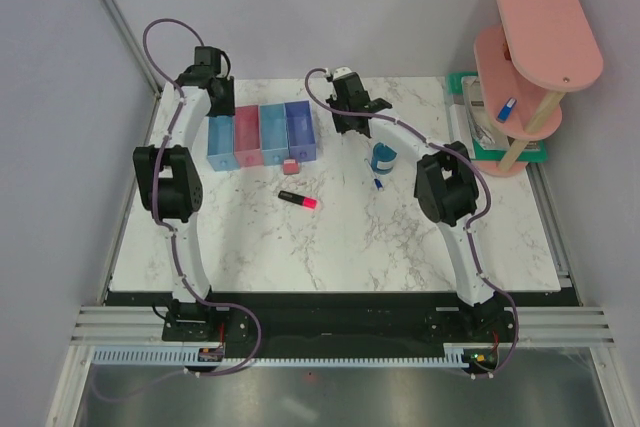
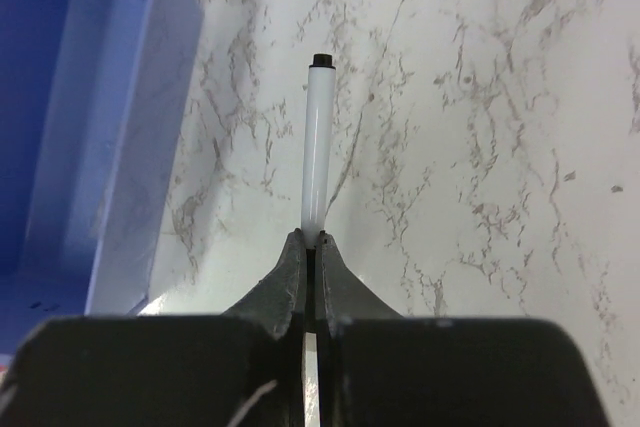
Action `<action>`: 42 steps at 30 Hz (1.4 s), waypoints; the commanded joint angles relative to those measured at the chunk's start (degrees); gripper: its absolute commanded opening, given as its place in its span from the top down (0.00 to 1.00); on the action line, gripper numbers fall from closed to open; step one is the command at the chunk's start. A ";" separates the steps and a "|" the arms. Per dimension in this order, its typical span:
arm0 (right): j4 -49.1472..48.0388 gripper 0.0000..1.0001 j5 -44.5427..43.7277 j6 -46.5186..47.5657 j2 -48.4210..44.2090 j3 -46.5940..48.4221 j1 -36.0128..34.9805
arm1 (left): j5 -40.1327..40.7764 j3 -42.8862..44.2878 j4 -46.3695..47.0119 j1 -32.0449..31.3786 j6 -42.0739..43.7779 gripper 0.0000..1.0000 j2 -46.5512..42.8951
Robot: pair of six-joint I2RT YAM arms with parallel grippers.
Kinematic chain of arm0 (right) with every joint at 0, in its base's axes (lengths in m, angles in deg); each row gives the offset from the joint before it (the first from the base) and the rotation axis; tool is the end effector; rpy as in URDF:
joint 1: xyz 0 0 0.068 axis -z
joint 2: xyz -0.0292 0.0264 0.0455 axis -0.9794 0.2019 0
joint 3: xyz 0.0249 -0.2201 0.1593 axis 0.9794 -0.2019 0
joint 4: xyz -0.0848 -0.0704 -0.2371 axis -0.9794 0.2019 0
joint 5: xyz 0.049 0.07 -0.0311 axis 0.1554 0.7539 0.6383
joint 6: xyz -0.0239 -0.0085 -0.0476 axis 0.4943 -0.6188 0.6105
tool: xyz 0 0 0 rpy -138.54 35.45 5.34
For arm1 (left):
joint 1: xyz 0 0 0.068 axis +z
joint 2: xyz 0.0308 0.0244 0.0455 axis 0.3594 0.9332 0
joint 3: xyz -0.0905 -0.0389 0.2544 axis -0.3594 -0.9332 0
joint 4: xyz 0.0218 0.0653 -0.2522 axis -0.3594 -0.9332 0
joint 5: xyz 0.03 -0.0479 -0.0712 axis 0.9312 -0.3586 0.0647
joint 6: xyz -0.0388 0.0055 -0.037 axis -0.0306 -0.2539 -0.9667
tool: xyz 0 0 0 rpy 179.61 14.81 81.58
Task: Sort the stationery into containers
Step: Pick up the pen from the center of the board, then place the pen in the storage box.
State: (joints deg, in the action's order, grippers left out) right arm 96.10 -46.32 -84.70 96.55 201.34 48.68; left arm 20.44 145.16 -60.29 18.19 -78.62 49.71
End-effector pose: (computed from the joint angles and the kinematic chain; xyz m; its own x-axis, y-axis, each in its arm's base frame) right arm 0.4676 0.2602 0.2093 -0.6119 -0.2401 -0.7536 -0.3330 0.9424 -0.0298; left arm 0.4880 -0.0208 0.2675 -0.7767 0.0080 -0.6298 -0.0407 0.9972 0.0629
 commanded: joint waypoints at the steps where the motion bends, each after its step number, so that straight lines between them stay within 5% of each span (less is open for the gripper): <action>1: 0.39 1.00 -0.35 0.82 -4.82 5.40 -0.12 | 4.72 0.55 0.97 2.17 3.98 0.51 -0.56; 35: -3.03 1.00 6.69 0.29 6.34 15.16 -6.98 | 11.93 -3.22 5.19 6.30 8.29 0.52 1.72; 38: -3.12 0.94 6.51 0.64 6.78 15.25 -7.15 | 11.93 -3.49 5.37 6.56 8.64 0.52 1.81; 42: -3.03 0.68 6.51 0.64 7.05 14.90 -7.15 | 12.19 -3.84 5.81 6.83 8.64 0.52 2.51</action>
State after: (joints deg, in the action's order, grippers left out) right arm 94.94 -39.92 -84.13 103.63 214.15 41.80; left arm 31.48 141.82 -56.80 24.37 -71.82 51.76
